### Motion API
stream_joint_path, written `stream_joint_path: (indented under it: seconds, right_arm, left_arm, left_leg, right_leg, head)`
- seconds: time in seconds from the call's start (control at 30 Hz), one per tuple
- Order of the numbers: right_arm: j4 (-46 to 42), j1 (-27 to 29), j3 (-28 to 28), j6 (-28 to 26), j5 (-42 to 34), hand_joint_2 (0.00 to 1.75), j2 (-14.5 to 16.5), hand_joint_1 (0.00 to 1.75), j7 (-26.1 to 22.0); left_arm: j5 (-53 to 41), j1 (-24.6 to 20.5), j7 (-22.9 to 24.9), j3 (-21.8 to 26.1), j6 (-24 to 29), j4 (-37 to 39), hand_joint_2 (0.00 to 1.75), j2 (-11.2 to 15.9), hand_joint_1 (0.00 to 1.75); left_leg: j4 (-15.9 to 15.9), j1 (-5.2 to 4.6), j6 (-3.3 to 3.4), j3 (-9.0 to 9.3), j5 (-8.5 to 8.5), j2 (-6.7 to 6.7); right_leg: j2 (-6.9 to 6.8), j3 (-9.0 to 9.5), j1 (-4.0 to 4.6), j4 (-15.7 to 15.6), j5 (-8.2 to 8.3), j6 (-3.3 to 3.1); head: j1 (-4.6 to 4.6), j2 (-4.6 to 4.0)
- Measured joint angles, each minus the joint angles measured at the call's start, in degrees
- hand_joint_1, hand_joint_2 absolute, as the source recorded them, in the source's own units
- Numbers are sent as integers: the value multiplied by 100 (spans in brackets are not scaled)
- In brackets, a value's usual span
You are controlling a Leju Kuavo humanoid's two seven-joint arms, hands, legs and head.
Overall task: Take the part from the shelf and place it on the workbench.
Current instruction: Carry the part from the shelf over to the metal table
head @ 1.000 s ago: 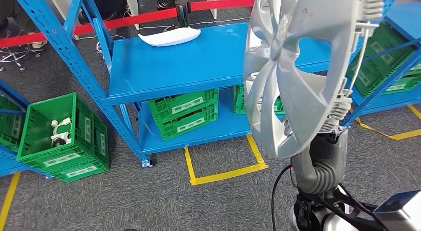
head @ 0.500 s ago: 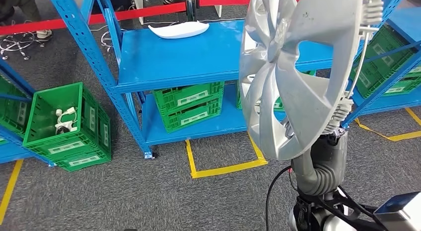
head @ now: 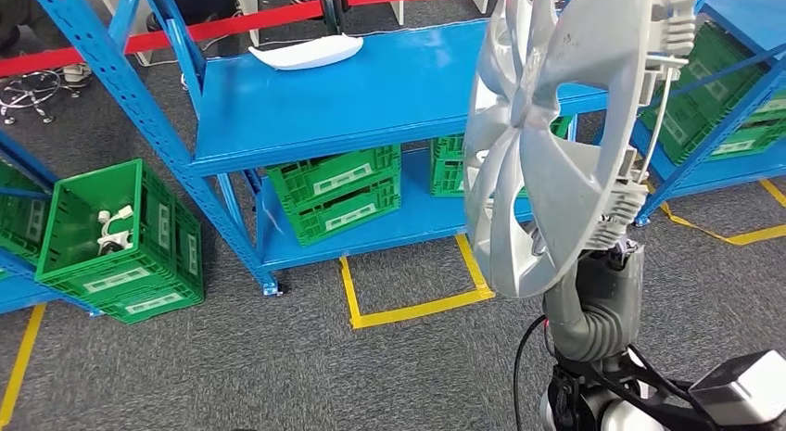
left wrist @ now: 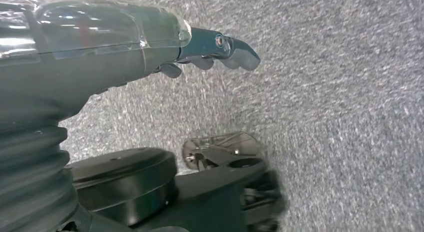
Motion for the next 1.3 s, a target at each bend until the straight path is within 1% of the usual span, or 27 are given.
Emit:
stream_joint_path:
  seconds: [0.03,0.07,0.1,0.17,0.2,0.23,0.3,0.37,0.43,0.5,0.53,0.57,0.6,0.63,0.7,0.77,0.83,0.87,0.93,1.0,1.03,1.07,1.1,1.13,1.2,1.27,1.3]
  right_arm:
    - [1,11,-1,-1,1,175,1,175,-1]
    - [1,19,-1,-1,0,175,1,175,-2]
    - [1,23,-1,-1,0,175,2,175,-3]
    - [1,25,-1,-1,2,175,5,175,-4]
    - [1,27,-2,-1,3,175,9,175,-6]
    - [1,28,-4,-2,4,175,13,175,-9]
    - [1,32,-9,-4,5,175,21,175,-17]
    - [-2,37,-21,-6,7,175,25,175,-24]
    - [-1,41,-36,-7,8,175,25,175,-30]
    - [9,42,-39,-8,9,175,26,175,-33]
    - [16,43,-39,-8,11,175,26,175,-34]
    - [24,43,-39,-8,13,175,26,175,-34]
    - [29,44,-39,-8,14,175,26,175,-34]
    - [32,42,-39,-9,15,175,26,175,-35]
    - [34,32,-41,-10,10,175,26,175,-36]
    - [39,7,-41,-5,2,175,26,175,-37]
    - [43,-4,-40,-1,-2,175,26,175,-37]
    - [44,-1,-41,0,-2,175,28,175,-37]
    - [46,0,-42,-1,-2,175,34,175,-37]
    - [48,2,-43,-1,-2,175,39,175,-37]
    - [49,5,-43,-1,-2,175,41,175,-37]
    - [49,8,-42,-1,-3,175,43,175,-37]
    - [49,10,-42,-1,-3,175,45,175,-37]
    - [49,12,-41,0,-4,175,47,175,-37]
    - [49,10,-40,2,-4,175,49,175,-37]
    - [49,6,-43,2,-4,175,49,175,-39]
    - [49,4,-44,2,-7,175,50,175,-40]
  left_arm:
    - [1,2,5,0,-2,0,175,-2,0]
    - [1,2,9,0,-2,0,175,-3,0]
    - [1,2,13,0,-2,0,175,-3,0]
    - [-1,-2,24,0,-2,0,175,4,0]
    - [-1,-3,30,0,-2,0,175,9,0]
    - [-2,-3,33,0,-2,0,175,15,0]
    - [-7,-3,34,0,-2,0,175,19,0]
    - [-11,-6,34,0,-2,0,175,20,0]
    - [-15,-9,32,0,-2,0,175,17,0]
    - [-16,-2,31,0,-3,0,175,8,0]
    - [-16,2,30,0,-3,0,175,4,0]
    - [-16,4,28,0,-4,0,175,1,0]
    - [-16,2,23,0,-4,-1,175,-2,0]
    - [-16,1,15,0,-4,-1,175,-5,0]
    - [-16,0,-4,0,-4,-2,175,-11,0]
    - [-17,11,-13,0,-4,0,175,-11,0]
    - [-18,20,-12,0,-4,2,175,-8,0]
    - [-18,17,-13,0,-4,2,175,-6,0]
    - [-18,1,-13,0,-4,1,175,-5,0]
    - [-18,-1,-10,-1,-4,0,175,-7,0]
    - [-18,2,-8,-1,-4,0,175,-8,0]
    - [-18,4,-8,-2,-4,0,175,-9,0]
    - [-17,3,-7,-2,-4,0,175,-10,0]
    - [-17,2,-6,-2,-4,0,175,-10,0]
    - [-16,1,-3,-1,-4,0,175,-7,0]
    - [-15,6,3,-1,-4,0,175,-2,0]
    - [-13,11,7,-1,-4,0,175,-2,0]
  left_leg:
    - [235,-3,10,-110,-46,-2]
    - [256,-8,35,-120,25,-4]
    - [56,-16,71,-23,195,-9]
    - [-682,-44,183,337,597,-29]
    - [-984,-58,225,477,718,-39]
    - [-1169,-74,254,556,771,-48]
    - [-1273,-80,264,577,765,-58]
    - [-1377,-44,289,606,778,-60]
    - [-1459,-13,323,625,806,-52]
    - [-1464,-17,338,616,816,-40]
    - [-1461,-19,338,615,817,-34]
    - [-1456,-20,338,615,818,-28]
    - [-1451,-19,336,618,818,-24]
    - [-1445,-19,331,624,816,-20]
    - [-1425,-42,309,621,807,15]
    - [-1401,-80,265,585,807,99]
    - [-1383,-92,211,560,792,207]
    - [-1342,-84,180,550,736,195]
    - [-965,-61,116,407,449,72]
    - [-203,-36,88,86,56,-21]
    - [120,-26,83,-57,-59,-25]
    - [262,-18,82,-119,-59,-28]
    - [180,-10,88,-76,56,-39]
    - [-108,-1,99,66,258,-89]
    - [-861,37,134,430,616,-418]
    - [-1254,53,152,616,699,-640]
    - [-1283,46,155,630,686,-594]
  right_leg:
    - [-2,-1,22,3,-1,-8]
    - [0,2,43,7,-4,-13]
    - [6,7,65,11,-6,-16]
    - [19,14,106,16,-11,-21]
    - [25,8,118,22,-12,-17]
    - [27,-6,123,29,-9,-8]
    - [25,-36,122,33,7,28]
    - [25,-73,123,92,-66,84]
    - [31,-250,104,519,-362,151]
    - [32,-549,72,1261,-721,212]
    - [32,-649,60,1522,-796,233]
    - [31,-667,52,1596,-765,247]
    - [30,-583,45,1444,-624,253]
    - [23,-414,40,1101,-410,250]
    - [-128,-67,57,341,-89,215]
    - [-244,39,88,18,-25,142]
    - [-160,7,88,-8,-4,60]
    - [-108,0,78,-22,18,26]
    - [-20,-5,58,-48,56,-35]
    - [67,-14,61,-45,67,-54]
    - [112,-17,64,-42,69,-57]
    - [159,-19,66,-36,70,-58]
    - [213,-20,66,-29,70,-57]
    - [273,-19,65,-19,67,-53]
    - [387,-34,61,13,56,-25]
    - [503,-89,50,43,60,39]
    - [572,-120,39,48,76,80]
  head:
    - [-8,0]
    - [-14,0]
    - [-19,0]
    - [-22,0]
    - [-19,0]
    - [-19,0]
    - [-20,0]
    - [-10,0]
    - [48,0]
    - [116,0]
    - [139,0]
    - [155,0]
    - [172,0]
    - [192,0]
    - [245,0]
    - [266,0]
    - [245,0]
    - [228,0]
    - [171,0]
    - [107,0]
    - [91,0]
    - [86,0]
    - [81,0]
    - [75,0]
    - [59,0]
    - [55,0]
    - [59,0]
